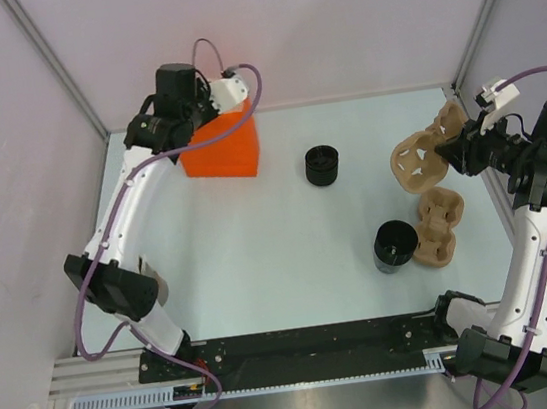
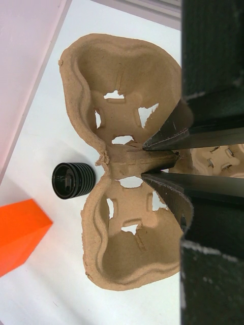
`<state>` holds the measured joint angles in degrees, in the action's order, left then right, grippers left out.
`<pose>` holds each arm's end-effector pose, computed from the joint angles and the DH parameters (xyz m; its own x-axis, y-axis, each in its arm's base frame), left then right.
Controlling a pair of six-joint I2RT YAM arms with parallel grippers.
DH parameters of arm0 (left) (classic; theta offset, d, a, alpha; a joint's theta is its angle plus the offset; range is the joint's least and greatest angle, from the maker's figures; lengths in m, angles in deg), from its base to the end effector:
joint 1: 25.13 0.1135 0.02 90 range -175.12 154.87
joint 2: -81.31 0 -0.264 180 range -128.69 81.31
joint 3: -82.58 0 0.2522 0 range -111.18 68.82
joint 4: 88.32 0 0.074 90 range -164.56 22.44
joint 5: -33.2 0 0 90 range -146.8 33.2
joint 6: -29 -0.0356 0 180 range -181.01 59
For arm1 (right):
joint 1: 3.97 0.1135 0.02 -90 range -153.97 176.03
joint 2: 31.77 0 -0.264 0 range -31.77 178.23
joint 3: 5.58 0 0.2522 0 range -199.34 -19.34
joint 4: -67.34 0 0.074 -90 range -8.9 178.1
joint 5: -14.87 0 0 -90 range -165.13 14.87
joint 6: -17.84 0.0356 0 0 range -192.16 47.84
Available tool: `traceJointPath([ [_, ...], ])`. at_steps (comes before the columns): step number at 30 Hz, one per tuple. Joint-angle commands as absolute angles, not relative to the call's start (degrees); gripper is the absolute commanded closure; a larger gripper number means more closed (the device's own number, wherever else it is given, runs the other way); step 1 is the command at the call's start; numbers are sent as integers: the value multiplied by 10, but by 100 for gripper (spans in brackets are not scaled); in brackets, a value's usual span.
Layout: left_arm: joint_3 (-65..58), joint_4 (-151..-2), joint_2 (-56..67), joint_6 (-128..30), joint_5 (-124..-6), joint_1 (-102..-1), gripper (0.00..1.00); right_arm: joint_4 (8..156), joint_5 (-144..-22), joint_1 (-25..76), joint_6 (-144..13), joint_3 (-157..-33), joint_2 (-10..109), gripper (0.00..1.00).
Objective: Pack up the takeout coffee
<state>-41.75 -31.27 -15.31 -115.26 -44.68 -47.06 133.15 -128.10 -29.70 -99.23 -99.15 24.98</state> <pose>0.3447 -0.1307 0.4397 -0.1069 0.8985 -0.4257 0.4830 0.4212 0.7677 0.1570 -0.0441 0.4392 -0.2215 -0.1975 -0.9550 -0.5260 0.8488 -0.0535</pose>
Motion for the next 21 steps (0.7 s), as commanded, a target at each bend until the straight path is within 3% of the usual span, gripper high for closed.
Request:
traceJointPath([
  [1, -463, -262, -132, -1090, -391, -520, 100, 1327, -1284, -297, -999, -992, 240, 72],
  [21, -495, -138, -75, -985, -291, -676, 100, 1326, -1284, -288, -1001, -993, 244, 72],
])
